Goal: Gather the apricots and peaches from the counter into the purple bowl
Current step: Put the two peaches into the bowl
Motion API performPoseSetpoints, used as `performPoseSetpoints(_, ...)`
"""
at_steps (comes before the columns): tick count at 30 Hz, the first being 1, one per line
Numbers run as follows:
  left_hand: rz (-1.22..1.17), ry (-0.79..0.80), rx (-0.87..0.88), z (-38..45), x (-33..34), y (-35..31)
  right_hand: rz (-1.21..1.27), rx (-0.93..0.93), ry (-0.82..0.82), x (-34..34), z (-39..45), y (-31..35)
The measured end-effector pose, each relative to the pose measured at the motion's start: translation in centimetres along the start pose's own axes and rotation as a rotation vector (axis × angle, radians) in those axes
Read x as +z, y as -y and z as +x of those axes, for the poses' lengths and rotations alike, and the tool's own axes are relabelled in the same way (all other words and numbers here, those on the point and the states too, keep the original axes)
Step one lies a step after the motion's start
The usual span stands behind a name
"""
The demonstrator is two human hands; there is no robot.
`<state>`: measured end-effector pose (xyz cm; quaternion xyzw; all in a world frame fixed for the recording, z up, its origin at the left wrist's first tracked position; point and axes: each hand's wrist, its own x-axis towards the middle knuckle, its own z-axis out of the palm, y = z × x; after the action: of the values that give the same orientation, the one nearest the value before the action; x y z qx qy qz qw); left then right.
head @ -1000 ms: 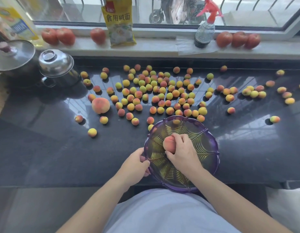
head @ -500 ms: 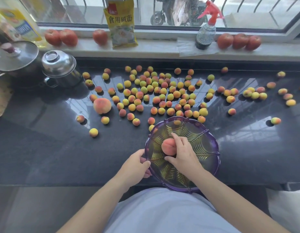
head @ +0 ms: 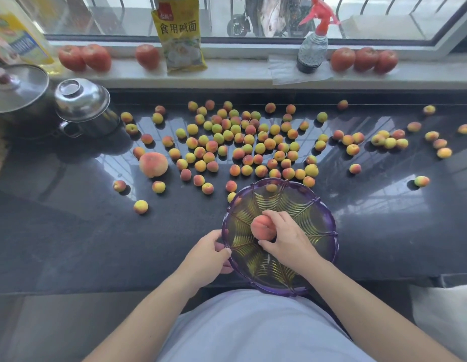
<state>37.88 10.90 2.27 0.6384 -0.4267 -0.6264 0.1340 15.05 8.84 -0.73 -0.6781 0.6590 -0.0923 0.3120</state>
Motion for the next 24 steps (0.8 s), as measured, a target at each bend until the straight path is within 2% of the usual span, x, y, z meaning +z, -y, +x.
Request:
performPoseSetpoints(7,0.0,0.002,-0.015,0.2,-0.1,0.0,0.008,0.037,-0.001,0.3,0.3,0.9)
performPoseSetpoints(13,0.039,-0.003,-0.041,0.3,-2.4,-0.5,0.083,0.139,0.076,-1.7,0.6,1.4)
performPoseSetpoints(15,-0.022,-0.125,-0.008,0.7,-4.7,-1.0,0.123,0.144,0.011,-2.9,0.8,1.8)
performPoseSetpoints(17,-0.004,-0.322,0.048,1.6,-7.6,-1.8,0.174,0.118,-0.079,-4.0,1.0,2.4)
performPoseSetpoints(21,0.321,-0.672,0.14,4.7,-13.3,-3.4,0.229,0.1,-0.181,-4.5,1.6,3.8)
performPoseSetpoints(24,0.471,-0.755,0.135,7.7,-15.8,-4.7,0.256,0.116,-0.186,-3.9,1.7,4.4)
